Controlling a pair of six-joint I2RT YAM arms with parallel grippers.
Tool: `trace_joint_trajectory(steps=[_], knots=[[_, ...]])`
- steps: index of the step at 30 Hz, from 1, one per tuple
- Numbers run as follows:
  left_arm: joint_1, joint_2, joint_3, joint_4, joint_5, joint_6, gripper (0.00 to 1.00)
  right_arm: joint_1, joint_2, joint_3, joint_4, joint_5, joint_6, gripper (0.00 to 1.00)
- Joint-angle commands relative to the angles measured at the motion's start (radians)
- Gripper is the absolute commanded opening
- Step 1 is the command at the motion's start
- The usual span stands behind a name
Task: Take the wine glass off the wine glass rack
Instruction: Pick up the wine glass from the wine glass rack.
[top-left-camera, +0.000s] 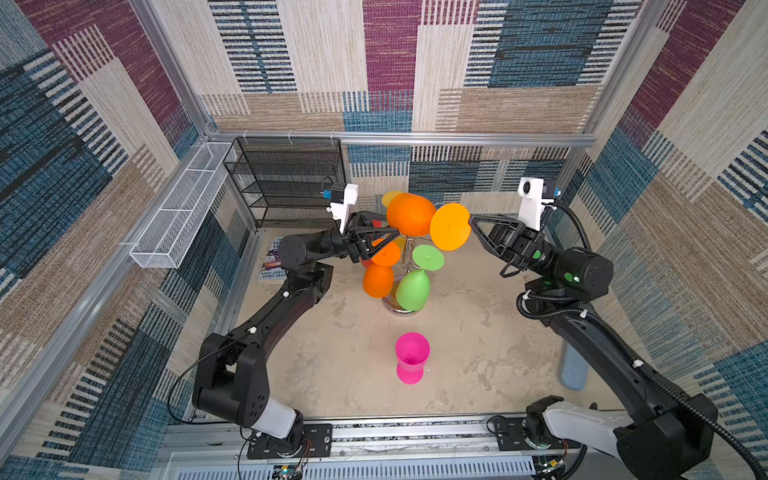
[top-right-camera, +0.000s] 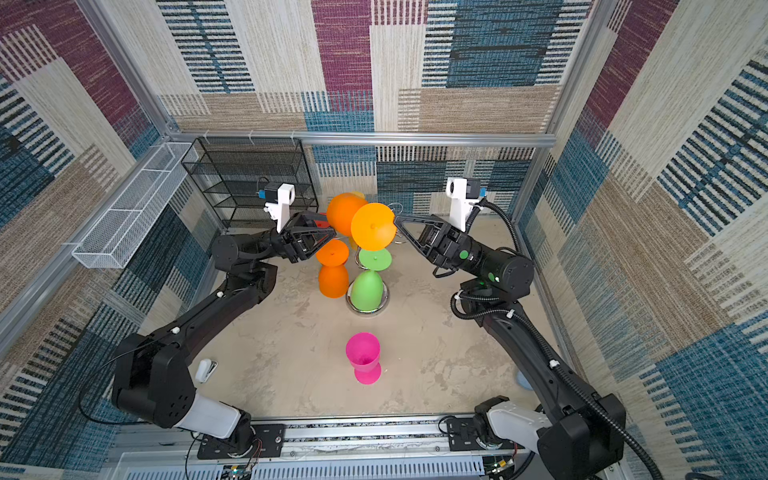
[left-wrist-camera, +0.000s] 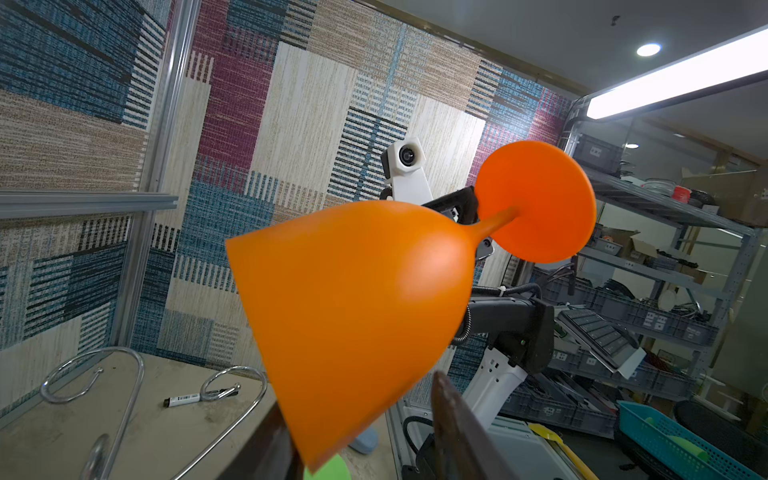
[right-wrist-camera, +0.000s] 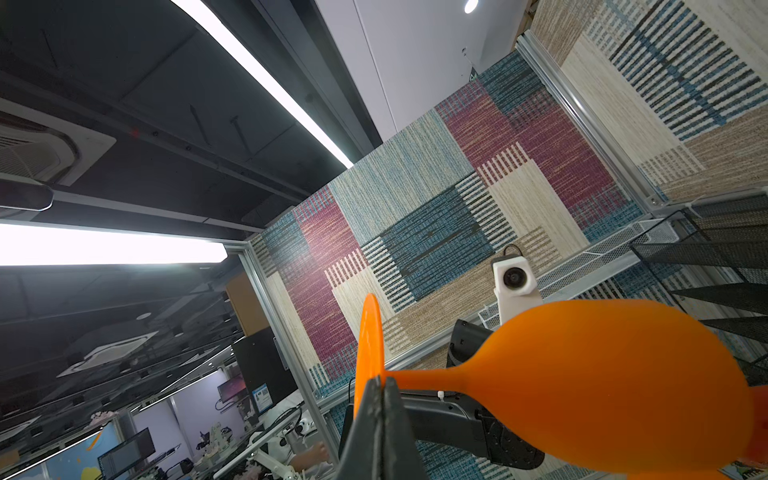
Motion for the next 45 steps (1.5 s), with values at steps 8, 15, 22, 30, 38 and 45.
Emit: trace_joint_trajectory(steps=[8, 15, 22, 30, 38, 45], knots=[[0.001, -0.019, -0.004, 0.068, 0.023, -0.035, 0.32, 0.001, 0.002, -0.013, 0.016, 0.019, -0.016, 0.00], [0.004, -0.034, -0.012, 0.107, 0.021, -0.067, 0.23, 0.000, -0.003, -0.031, -0.020, 0.027, -0.032, 0.00], [0.006, -0.056, -0.021, 0.121, 0.026, -0.077, 0.17, -0.003, -0.010, -0.051, -0.047, 0.037, -0.043, 0.00], [0.007, -0.087, -0.031, 0.121, 0.031, -0.074, 0.08, -0.021, -0.019, -0.083, -0.078, 0.045, -0.041, 0.05], [0.007, -0.109, -0.034, 0.121, 0.034, -0.075, 0.00, -0.061, -0.021, -0.123, -0.115, 0.058, -0.033, 0.13], [0.007, -0.128, -0.024, 0.121, 0.044, -0.095, 0.00, -0.190, -0.002, -0.175, -0.098, 0.044, 0.010, 0.27]])
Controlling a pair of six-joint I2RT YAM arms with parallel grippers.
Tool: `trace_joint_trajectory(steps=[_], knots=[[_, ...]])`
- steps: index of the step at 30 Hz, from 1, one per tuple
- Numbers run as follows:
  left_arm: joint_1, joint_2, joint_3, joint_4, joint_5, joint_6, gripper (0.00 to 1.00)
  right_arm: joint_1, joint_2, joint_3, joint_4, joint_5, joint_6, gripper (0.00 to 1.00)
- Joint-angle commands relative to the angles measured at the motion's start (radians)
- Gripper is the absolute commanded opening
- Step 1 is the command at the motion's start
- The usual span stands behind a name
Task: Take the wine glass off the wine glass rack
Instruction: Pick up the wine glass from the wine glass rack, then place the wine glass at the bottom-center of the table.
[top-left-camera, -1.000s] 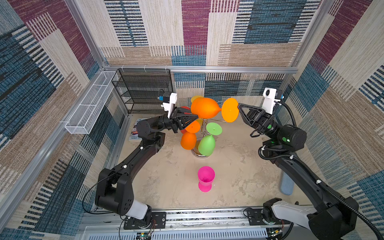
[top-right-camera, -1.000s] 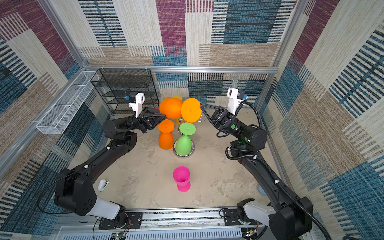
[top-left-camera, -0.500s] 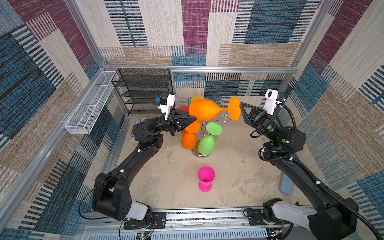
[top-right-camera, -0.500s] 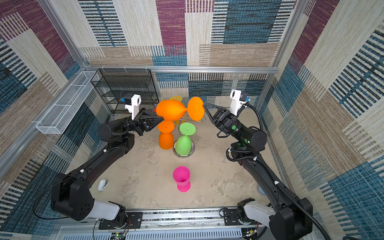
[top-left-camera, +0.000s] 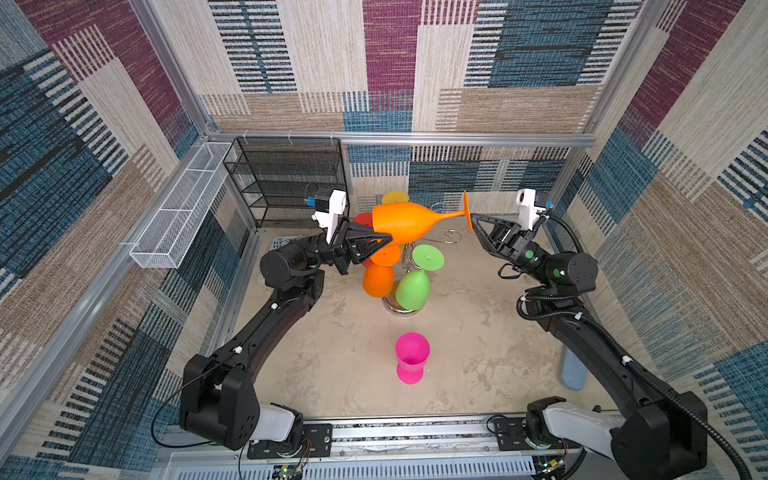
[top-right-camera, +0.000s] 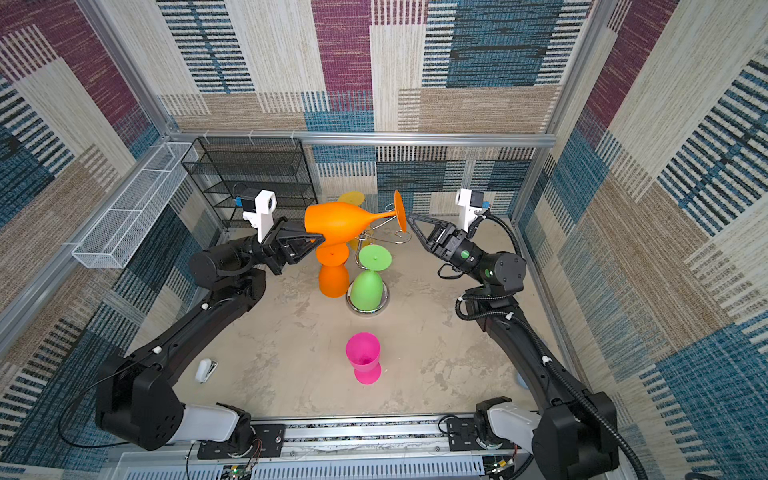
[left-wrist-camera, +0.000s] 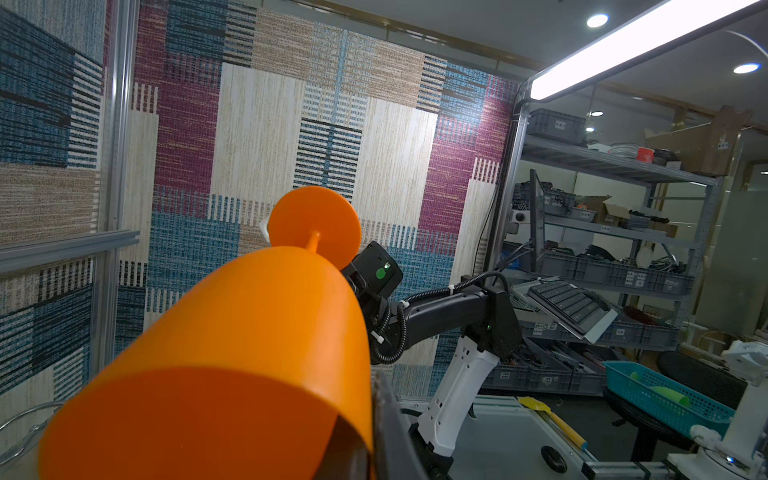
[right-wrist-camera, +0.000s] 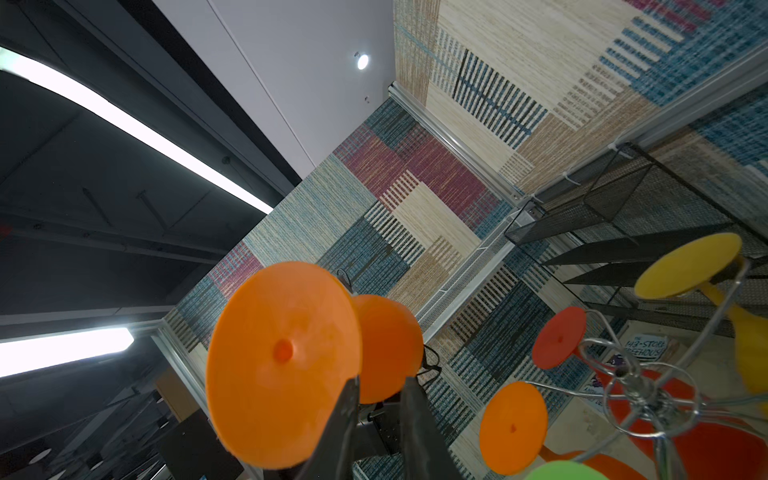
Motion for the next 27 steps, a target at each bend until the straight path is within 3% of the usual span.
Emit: trace_joint_trajectory(steps=[1, 3, 9, 12, 14, 16, 23, 27], knots=[[-0.002, -0.019, 0.010, 0.022, -0.002, -0.033, 0.00, -0.048, -0.004, -0.009, -0.007, -0.040, 0.011, 0.30], [-0.002, -0.028, 0.016, 0.022, 0.008, -0.038, 0.00, -0.067, -0.024, 0.010, -0.096, -0.033, -0.063, 0.34], [-0.002, -0.035, 0.061, -0.109, 0.070, 0.014, 0.00, -0.069, -0.133, 0.189, -0.674, 0.128, -0.515, 0.58], [-0.006, -0.084, 0.083, -0.430, 0.067, 0.244, 0.00, -0.069, -0.187, 0.242, -0.847, 0.236, -0.657, 0.66], [-0.027, -0.146, 0.134, -0.887, 0.009, 0.577, 0.00, -0.069, -0.221, 0.261, -0.949, 0.326, -0.728, 0.71], [-0.059, -0.183, 0.200, -1.208, -0.063, 0.823, 0.00, -0.069, -0.251, 0.260, -1.014, 0.415, -0.770, 0.76], [-0.133, -0.225, 0.355, -1.640, -0.171, 1.062, 0.00, -0.070, -0.316, 0.228, -1.163, 0.692, -0.840, 0.87], [-0.297, -0.197, 0.515, -2.008, -0.393, 1.292, 0.00, -0.070, -0.340, 0.193, -1.175, 0.788, -0.852, 0.91]])
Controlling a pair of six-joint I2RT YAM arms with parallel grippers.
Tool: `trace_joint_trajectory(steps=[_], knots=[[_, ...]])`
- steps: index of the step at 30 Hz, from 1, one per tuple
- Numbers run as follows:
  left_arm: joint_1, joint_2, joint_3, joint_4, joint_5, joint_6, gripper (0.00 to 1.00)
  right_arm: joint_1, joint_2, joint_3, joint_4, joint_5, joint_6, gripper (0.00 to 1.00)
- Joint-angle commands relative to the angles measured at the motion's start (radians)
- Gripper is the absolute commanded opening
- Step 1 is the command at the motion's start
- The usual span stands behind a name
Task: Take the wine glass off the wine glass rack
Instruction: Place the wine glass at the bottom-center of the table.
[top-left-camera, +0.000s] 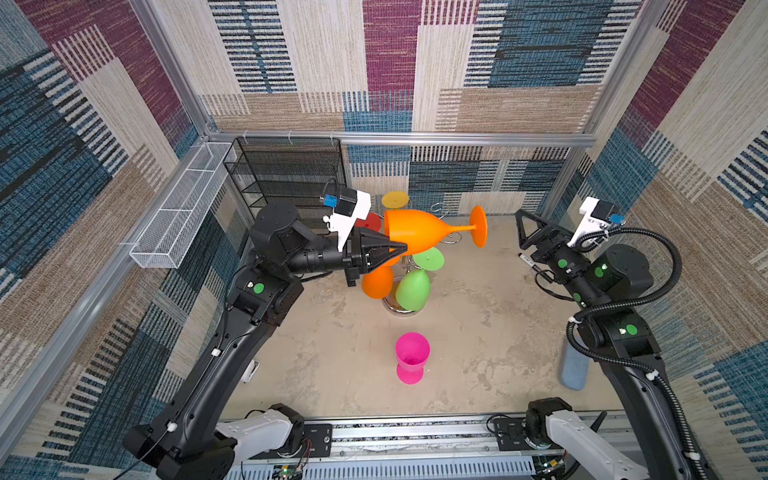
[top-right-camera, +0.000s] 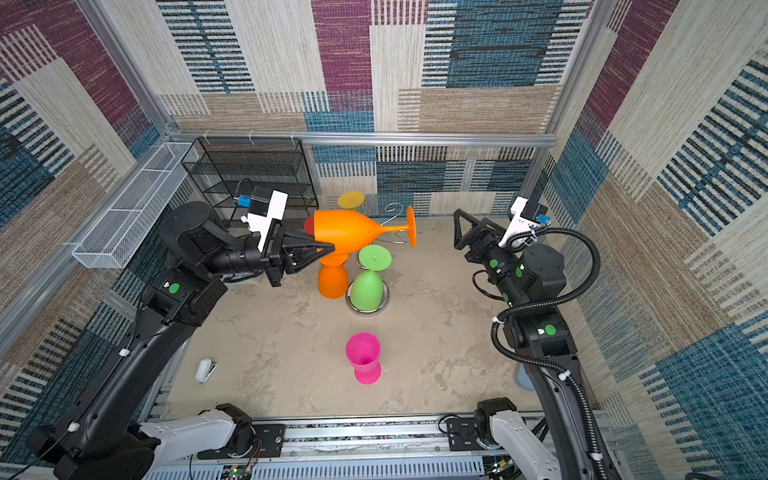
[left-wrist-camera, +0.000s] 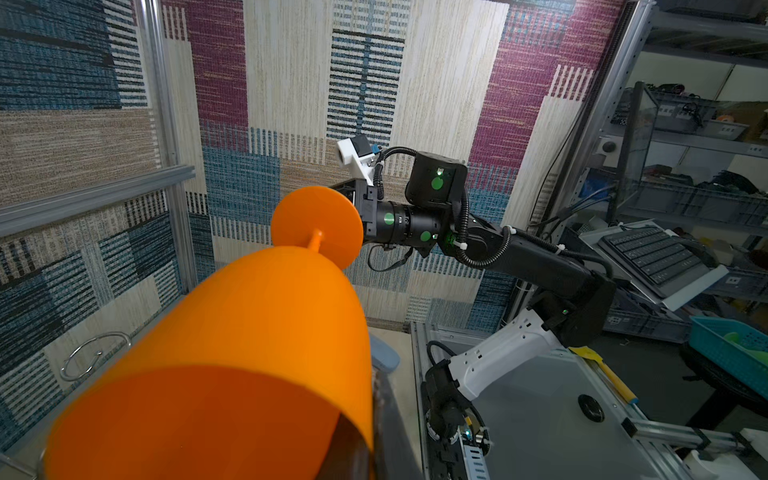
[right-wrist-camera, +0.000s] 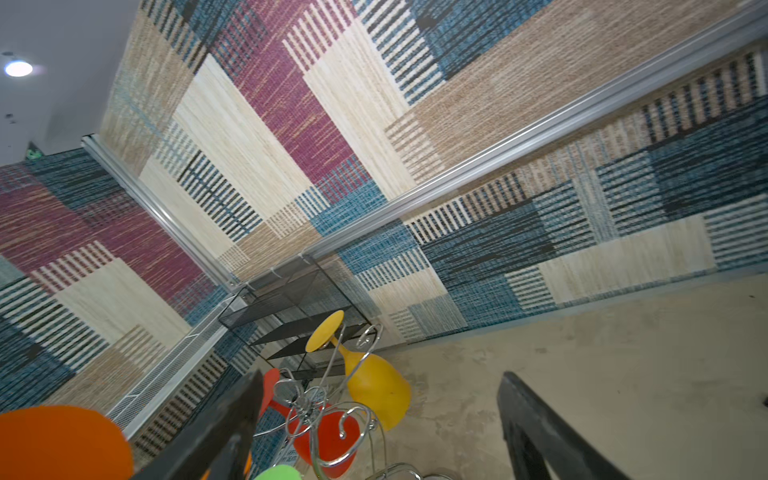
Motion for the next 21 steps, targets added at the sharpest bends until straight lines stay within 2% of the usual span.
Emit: trace_joint_trajectory(steps=[1, 5, 8, 15, 21], knots=[[-0.111, 0.024, 0.102, -0.398, -0.212, 0.284, 0.00, -0.002, -0.016, -0.020, -0.038, 0.147, -0.040, 0.91], [-0.199, 0.030, 0.133, -0.498, -0.318, 0.320, 0.00, -0.003, -0.029, -0.047, -0.028, 0.177, -0.055, 0.91], [-0.264, 0.037, 0.143, -0.570, -0.444, 0.353, 0.00, -0.005, -0.030, -0.055, -0.035, 0.184, -0.063, 0.92], [-0.430, 0.127, 0.222, -0.705, -0.618, 0.401, 0.00, -0.011, -0.059, -0.096, -0.022, 0.225, -0.065, 0.92], [-0.537, 0.133, 0.245, -0.801, -0.802, 0.402, 0.00, -0.016, -0.069, -0.108, -0.032, 0.237, -0.085, 0.92]])
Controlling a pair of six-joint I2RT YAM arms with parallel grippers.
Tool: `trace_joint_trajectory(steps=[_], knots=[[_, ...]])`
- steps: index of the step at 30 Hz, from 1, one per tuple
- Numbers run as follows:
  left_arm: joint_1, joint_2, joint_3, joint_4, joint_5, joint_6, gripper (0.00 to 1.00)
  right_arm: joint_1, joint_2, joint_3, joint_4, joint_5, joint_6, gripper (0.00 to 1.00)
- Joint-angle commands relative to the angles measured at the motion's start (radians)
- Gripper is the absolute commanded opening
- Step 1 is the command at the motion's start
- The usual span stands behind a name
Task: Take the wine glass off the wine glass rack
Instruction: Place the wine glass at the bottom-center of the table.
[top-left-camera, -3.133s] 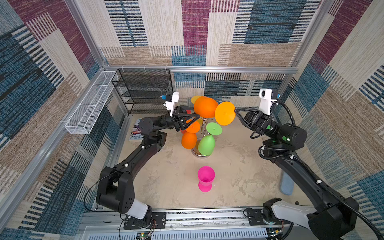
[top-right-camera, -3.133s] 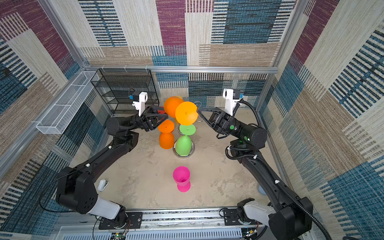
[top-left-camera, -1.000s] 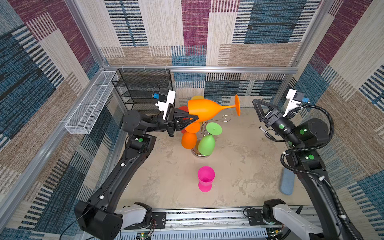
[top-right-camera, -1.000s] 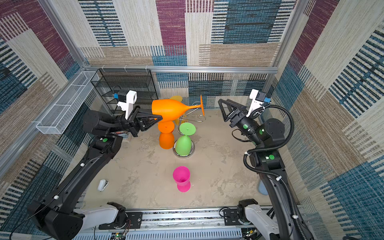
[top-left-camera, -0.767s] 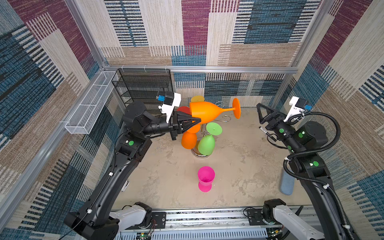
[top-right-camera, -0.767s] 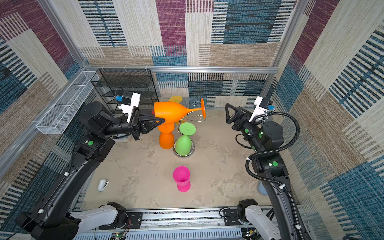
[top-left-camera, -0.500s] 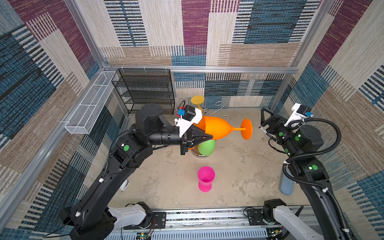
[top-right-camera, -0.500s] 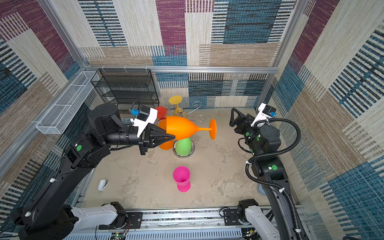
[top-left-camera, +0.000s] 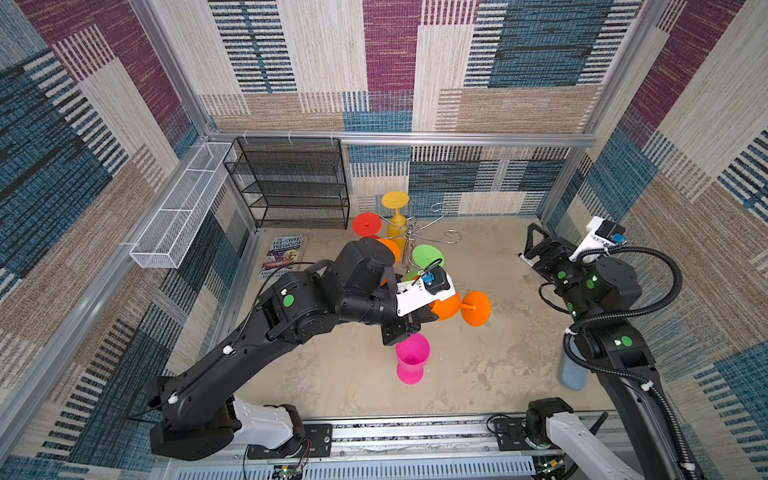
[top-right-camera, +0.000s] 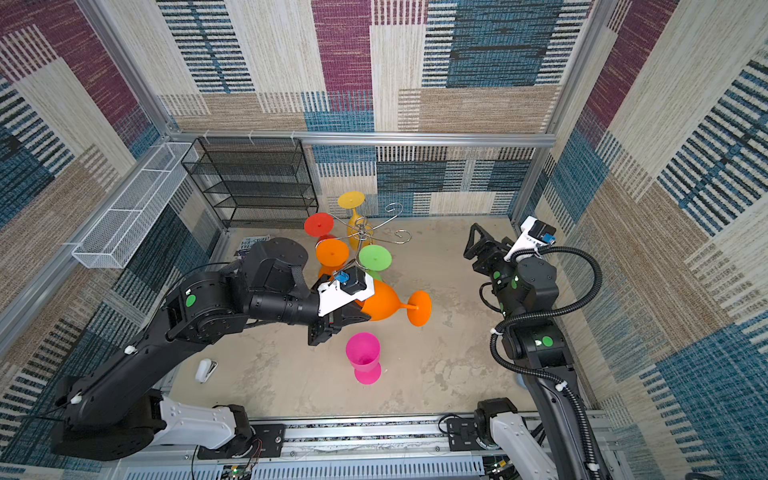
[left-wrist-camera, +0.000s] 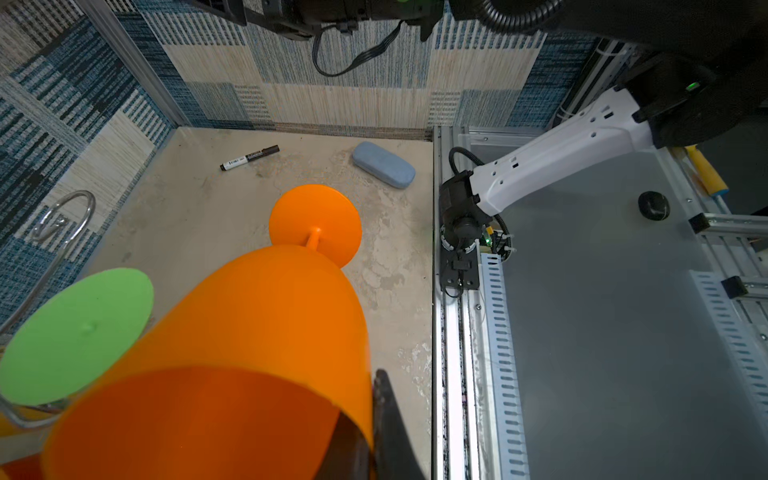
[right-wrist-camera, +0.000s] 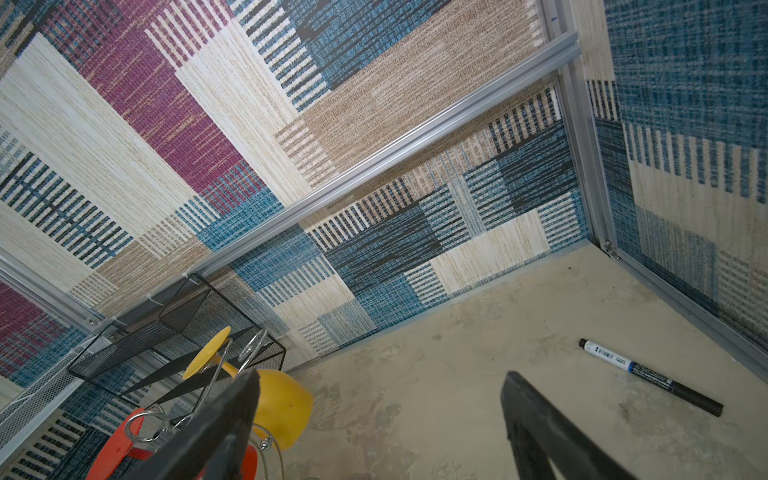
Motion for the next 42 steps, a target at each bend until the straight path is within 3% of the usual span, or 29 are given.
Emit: trace_joint_trajectory(steps=[1, 10, 18, 26, 34, 42], knots=[[-0.048, -0.011, 0.020, -0.099, -0.159, 0.023, 0.00, -0.002, -0.004, -0.004, 0.010, 0.022, -0.021, 0.92], [-0.219, 0.000, 0.149, -0.439, -0.454, -0.088, 0.00, -0.005, -0.007, -0.034, 0.020, 0.013, -0.018, 0.92], [-0.280, -0.016, 0.181, -0.614, -0.553, -0.222, 0.00, -0.007, 0.015, -0.046, 0.025, -0.015, -0.017, 0.92], [-0.287, -0.065, 0.128, -0.665, -0.563, -0.297, 0.00, -0.009, 0.019, -0.064, 0.028, -0.019, -0.017, 0.91], [-0.286, 0.011, -0.018, -0.660, -0.571, -0.344, 0.00, -0.012, 0.034, -0.087, 0.044, -0.050, -0.001, 0.91], [-0.270, -0.053, -0.198, -0.487, -0.505, -0.361, 0.00, -0.015, 0.033, -0.096, 0.042, -0.059, -0.003, 0.91]])
